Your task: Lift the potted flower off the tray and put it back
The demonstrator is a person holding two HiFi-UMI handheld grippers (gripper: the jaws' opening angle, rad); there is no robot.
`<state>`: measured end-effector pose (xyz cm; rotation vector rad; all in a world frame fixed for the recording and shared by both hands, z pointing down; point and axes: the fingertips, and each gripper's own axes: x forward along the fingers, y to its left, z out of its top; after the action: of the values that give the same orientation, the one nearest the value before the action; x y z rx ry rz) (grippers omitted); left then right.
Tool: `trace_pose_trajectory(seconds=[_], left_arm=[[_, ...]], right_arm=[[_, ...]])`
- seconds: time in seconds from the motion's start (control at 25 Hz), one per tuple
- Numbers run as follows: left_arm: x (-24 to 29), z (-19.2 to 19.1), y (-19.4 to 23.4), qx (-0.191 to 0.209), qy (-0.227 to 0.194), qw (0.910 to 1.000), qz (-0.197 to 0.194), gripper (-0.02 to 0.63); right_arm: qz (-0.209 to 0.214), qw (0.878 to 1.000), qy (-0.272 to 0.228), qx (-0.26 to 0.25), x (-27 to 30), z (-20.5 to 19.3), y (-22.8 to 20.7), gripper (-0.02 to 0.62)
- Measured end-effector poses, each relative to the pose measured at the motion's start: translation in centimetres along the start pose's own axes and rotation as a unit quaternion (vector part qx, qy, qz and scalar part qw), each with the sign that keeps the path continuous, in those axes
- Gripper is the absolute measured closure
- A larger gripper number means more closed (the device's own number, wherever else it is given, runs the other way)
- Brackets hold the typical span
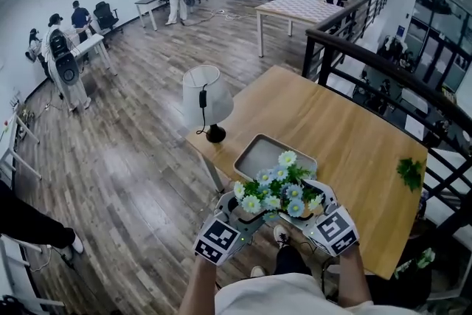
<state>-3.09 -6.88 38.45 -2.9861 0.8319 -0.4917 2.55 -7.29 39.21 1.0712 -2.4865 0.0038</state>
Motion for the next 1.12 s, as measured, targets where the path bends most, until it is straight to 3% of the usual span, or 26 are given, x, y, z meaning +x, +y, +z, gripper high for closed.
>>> trace_pose_trajectory(seconds=[0.6, 1.12], left_arm=[[1.7, -0.9, 0.5, -0.010, 0.005, 0.9999, -0.007, 0.302], [6.4, -3.8, 6.0, 0.010, 0.035, 0.9993, -0.003, 0.301]], right_arm=[[0.003, 1.000, 0.009, 0.006, 0.7, -1.2, -1.1, 0.187], [0.001, 0.999, 0.029, 0.017, 6.9, -3.6, -5.5, 0.186]])
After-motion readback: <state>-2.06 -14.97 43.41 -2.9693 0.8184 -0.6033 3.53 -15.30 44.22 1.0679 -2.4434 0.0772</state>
